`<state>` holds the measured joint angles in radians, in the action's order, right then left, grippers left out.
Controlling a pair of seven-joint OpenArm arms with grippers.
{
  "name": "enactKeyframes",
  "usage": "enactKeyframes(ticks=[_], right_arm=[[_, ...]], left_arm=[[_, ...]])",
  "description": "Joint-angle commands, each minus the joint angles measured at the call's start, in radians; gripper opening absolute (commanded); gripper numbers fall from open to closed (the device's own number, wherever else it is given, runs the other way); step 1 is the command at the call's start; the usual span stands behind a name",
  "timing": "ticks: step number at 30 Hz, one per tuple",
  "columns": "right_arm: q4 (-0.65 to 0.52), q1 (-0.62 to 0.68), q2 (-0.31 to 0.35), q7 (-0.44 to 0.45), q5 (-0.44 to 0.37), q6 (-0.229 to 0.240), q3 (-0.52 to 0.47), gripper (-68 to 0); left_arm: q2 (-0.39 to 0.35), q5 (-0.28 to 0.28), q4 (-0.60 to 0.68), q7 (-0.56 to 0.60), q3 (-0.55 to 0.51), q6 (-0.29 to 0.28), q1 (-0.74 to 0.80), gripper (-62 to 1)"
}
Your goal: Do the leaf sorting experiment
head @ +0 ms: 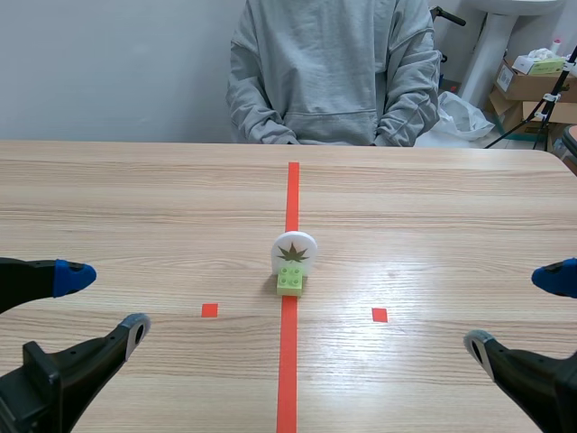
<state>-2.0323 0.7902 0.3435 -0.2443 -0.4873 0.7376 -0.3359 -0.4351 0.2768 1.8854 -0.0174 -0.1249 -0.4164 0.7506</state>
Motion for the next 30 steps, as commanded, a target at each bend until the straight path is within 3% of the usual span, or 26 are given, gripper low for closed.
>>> enactKeyframes(ticks=[1, 18, 24, 30], right_arm=[[-0.003, -0.010, 0.008, 0.015, -0.014, 0.008, -0.009, -11.5], [-0.003, -0.010, 0.008, 0.013, -0.009, 0.008, -0.009, -11.5], [0.013, -0.062, 0.008, -0.046, 0.087, 0.008, -0.009, -11.5], [0.097, -0.218, 0.027, -0.075, 0.144, 0.008, 0.023, -11.5]], left_arm=[[0.002, 0.008, 0.019, 0.014, 0.001, 0.002, -0.003, -15.5], [0.002, 0.007, 0.019, 0.014, 0.001, 0.002, -0.003, -15.5], [0.002, 0.007, 0.019, 0.013, 0.001, 0.002, -0.003, -15.5], [0.003, 0.007, 0.019, 0.013, 0.001, 0.002, -0.003, -15.5]])
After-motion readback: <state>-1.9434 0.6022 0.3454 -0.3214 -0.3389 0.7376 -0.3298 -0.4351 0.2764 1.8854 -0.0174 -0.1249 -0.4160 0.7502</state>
